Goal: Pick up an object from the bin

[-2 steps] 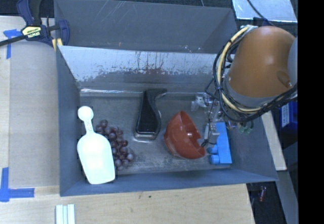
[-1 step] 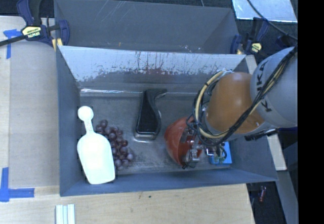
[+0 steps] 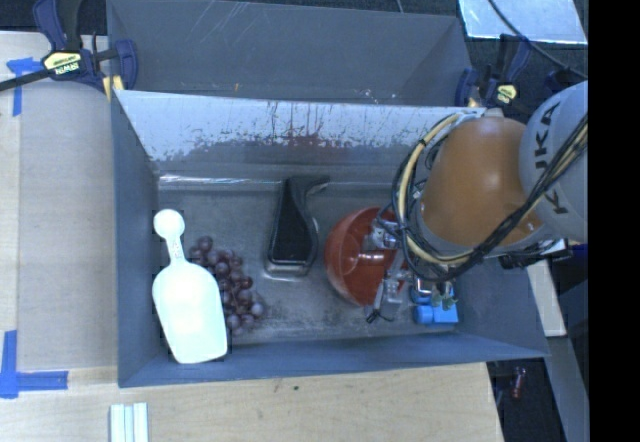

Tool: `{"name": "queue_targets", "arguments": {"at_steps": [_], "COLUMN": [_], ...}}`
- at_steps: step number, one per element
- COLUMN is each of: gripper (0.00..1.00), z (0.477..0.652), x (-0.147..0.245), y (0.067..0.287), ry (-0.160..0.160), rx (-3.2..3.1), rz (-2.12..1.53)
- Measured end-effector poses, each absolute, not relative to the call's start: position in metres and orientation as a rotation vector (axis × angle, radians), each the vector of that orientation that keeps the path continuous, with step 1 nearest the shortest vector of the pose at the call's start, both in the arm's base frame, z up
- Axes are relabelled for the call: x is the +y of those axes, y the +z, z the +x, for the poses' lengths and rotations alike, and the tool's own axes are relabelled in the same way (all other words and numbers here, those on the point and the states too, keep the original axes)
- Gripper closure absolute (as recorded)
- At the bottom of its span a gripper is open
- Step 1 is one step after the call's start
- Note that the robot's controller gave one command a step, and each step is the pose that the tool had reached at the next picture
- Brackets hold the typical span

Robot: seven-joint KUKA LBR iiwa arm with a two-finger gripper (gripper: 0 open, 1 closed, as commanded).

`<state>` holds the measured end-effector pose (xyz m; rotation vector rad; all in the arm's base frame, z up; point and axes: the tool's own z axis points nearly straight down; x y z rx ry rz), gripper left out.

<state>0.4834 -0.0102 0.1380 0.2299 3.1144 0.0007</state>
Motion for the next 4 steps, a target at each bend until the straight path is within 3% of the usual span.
{"name": "queue_targets", "arguments": {"at_steps": [1,2,3,4], "gripper": [0.00,0.00,1.00,1.00], "z": [0.488,0.486,0.550,0.550], "x": [-0.004,-0.040,-0.134,-0.133], "y": [0.103,0.070,0.074,0.074], "ry": [0.002,0.002,0.008,0.009], "rx": [3.119,3.099,3.109,3.109], "rz": [0.318,0.365,-0.236,-0.234]}}
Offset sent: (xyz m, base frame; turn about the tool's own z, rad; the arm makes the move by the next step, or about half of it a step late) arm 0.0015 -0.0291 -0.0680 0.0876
